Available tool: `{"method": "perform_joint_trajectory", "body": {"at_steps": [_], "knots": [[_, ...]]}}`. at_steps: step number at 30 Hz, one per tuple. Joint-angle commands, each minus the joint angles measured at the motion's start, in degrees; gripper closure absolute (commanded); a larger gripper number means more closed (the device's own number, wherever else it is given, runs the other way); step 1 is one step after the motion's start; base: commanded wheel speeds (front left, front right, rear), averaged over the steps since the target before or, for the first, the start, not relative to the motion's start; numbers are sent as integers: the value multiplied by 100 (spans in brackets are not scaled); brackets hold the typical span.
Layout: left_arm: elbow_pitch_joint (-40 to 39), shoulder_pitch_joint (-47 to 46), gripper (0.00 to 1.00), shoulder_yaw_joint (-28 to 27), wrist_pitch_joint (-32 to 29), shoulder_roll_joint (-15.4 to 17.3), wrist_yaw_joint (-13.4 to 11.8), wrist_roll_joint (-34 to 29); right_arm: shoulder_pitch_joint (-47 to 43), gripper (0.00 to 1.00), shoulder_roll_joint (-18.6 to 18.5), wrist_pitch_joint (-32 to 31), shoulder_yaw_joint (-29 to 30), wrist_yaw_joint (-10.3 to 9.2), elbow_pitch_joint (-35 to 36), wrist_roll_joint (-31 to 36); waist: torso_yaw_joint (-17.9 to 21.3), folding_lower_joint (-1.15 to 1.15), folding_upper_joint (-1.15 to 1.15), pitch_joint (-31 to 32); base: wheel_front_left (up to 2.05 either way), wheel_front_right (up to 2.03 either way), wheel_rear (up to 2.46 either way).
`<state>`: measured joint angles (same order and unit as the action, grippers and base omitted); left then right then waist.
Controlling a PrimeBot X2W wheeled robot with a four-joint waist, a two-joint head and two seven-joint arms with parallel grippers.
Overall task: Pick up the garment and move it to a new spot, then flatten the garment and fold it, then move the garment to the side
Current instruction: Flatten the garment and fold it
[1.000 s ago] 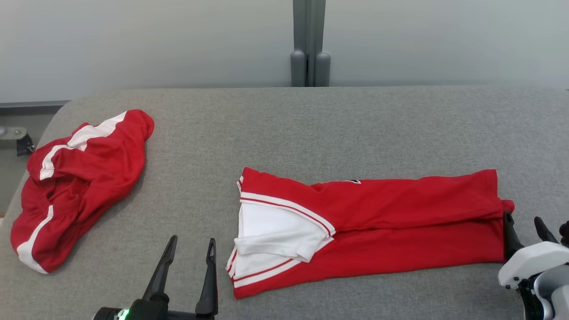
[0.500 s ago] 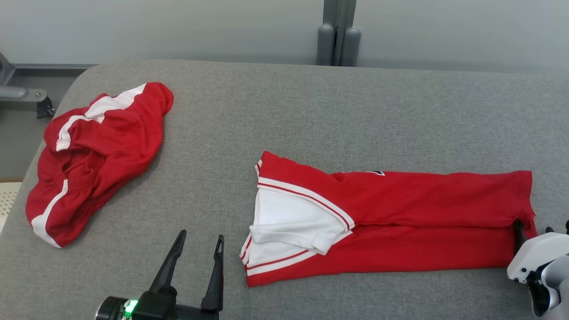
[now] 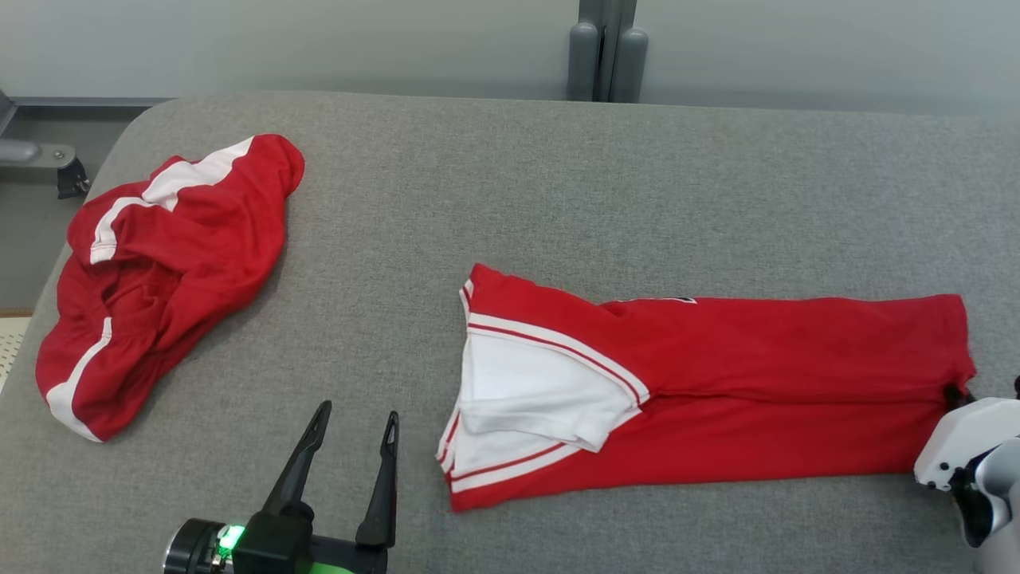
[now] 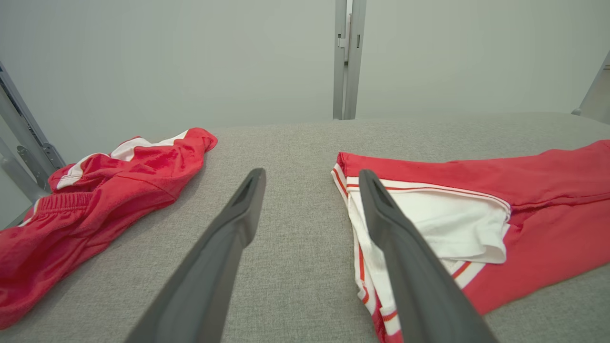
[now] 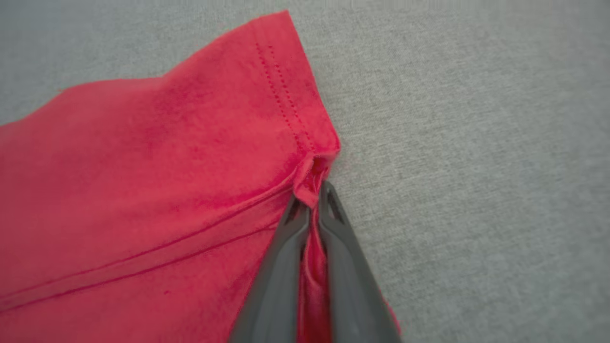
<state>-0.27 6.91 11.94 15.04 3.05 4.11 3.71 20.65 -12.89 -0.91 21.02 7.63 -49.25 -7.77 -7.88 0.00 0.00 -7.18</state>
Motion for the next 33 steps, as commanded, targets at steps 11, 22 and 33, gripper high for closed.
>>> {"method": "perform_joint_trajectory", "body": {"at_steps": [11,22,33], "knots": [[-49,-31,0,-167,18,-10,40,-32,322,100,-696,-169,101,-21,623,599,361,0,0,-44,0,0,0],[28,-40,0,-115,18,-15,42,16,-178,100,-145,-654,-310,-21,2764,907,397,0,0,92,0,0,0],[99,37,0,11,18,-14,-23,118,-1042,100,690,-1143,-1138,-20,4825,937,-49,0,0,309,0,0,0]]}}
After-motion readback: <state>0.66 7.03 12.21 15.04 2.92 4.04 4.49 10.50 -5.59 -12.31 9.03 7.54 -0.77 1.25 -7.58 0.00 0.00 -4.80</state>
